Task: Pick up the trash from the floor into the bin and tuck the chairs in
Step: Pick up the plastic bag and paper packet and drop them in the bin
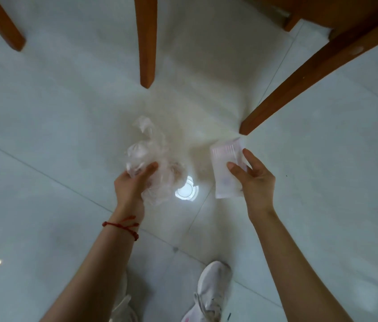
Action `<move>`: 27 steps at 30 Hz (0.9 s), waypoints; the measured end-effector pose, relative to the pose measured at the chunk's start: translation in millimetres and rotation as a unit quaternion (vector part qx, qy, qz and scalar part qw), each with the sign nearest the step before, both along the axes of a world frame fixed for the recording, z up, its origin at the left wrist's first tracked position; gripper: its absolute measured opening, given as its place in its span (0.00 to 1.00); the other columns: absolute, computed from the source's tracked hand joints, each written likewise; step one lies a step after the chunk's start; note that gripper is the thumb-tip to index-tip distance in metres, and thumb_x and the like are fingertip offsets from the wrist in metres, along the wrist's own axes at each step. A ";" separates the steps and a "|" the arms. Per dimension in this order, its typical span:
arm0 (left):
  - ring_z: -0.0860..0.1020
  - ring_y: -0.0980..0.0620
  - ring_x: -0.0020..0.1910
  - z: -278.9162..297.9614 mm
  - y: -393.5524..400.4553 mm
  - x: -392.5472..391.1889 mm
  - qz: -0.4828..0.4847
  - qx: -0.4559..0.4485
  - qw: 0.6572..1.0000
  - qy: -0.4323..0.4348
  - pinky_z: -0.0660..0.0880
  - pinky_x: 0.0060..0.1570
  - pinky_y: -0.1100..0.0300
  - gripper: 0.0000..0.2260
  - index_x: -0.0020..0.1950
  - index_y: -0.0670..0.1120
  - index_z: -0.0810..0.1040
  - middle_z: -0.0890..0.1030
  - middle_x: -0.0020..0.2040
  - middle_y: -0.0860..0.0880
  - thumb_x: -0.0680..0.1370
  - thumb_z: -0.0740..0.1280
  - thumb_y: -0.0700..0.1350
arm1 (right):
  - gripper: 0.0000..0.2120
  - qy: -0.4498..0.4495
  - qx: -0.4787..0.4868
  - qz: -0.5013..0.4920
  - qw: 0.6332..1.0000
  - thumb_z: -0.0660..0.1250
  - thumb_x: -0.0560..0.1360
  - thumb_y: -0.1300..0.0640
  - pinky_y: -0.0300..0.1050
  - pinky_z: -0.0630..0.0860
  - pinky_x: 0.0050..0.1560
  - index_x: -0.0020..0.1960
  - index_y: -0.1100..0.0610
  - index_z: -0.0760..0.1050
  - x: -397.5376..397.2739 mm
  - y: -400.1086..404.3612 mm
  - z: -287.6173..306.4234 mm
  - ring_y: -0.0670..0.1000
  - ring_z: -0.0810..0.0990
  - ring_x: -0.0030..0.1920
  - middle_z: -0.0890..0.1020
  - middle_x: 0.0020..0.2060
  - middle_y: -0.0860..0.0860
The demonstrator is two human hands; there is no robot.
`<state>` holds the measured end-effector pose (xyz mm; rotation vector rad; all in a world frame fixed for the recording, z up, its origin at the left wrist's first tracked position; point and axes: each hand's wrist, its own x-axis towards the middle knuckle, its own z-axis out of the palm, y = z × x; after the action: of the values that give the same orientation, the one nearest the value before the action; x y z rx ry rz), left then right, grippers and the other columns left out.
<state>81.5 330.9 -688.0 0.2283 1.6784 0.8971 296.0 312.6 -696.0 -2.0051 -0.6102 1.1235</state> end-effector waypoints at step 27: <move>0.75 0.55 0.25 394.9 -31.0 -85.7 0.056 0.016 0.998 0.027 0.74 0.30 0.61 0.05 0.38 0.43 0.79 0.78 0.24 0.53 0.67 0.74 0.40 | 0.26 0.052 0.015 0.075 0.996 0.75 0.64 0.60 0.50 0.74 0.62 0.61 0.54 0.75 -81.4 -2.7 420.4 0.47 0.78 0.58 0.80 0.58 0.50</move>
<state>-4.3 300.0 -293.1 0.1830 1.7408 1.0087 214.6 309.9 -275.7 -1.8870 -0.7278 1.2920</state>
